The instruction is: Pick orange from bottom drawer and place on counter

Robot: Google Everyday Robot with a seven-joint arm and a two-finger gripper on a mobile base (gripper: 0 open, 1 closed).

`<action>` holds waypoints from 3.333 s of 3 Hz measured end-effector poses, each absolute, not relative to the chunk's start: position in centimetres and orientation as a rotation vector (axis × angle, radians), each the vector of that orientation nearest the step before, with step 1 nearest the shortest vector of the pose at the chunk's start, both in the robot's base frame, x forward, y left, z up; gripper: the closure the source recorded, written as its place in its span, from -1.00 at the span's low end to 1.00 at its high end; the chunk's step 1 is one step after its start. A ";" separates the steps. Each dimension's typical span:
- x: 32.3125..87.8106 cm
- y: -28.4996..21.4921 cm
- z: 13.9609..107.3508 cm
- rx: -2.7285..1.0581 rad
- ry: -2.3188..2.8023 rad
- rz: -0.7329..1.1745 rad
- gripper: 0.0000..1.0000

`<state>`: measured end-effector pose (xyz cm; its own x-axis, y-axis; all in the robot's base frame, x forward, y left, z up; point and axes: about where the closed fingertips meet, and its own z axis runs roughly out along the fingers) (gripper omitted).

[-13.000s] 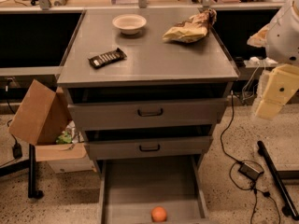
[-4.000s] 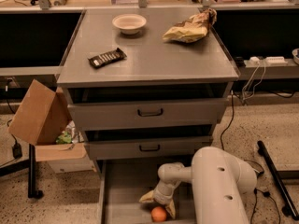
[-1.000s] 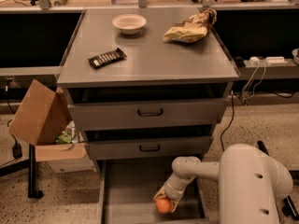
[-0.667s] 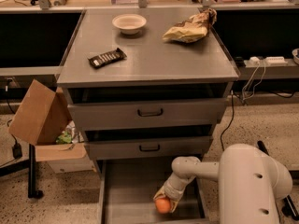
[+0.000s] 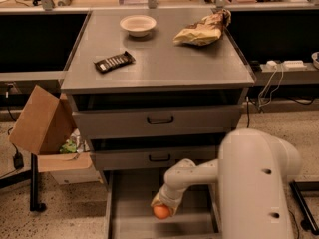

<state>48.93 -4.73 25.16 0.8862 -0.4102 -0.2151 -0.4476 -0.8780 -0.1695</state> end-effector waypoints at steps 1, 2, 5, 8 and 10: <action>51.9 1.2 31.0 -2.896 0.368 -0.019 1.00; 51.9 4.1 33.9 -2.910 0.216 -0.106 1.00; 51.8 4.7 38.1 -2.782 0.235 -0.107 1.00; 53.8 -0.7 52.5 -2.529 0.346 -0.179 1.00; 55.1 -4.9 65.1 -2.272 0.378 -0.402 1.00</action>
Offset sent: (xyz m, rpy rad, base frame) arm 0.0249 0.0434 0.0422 -0.0219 -0.1571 0.1274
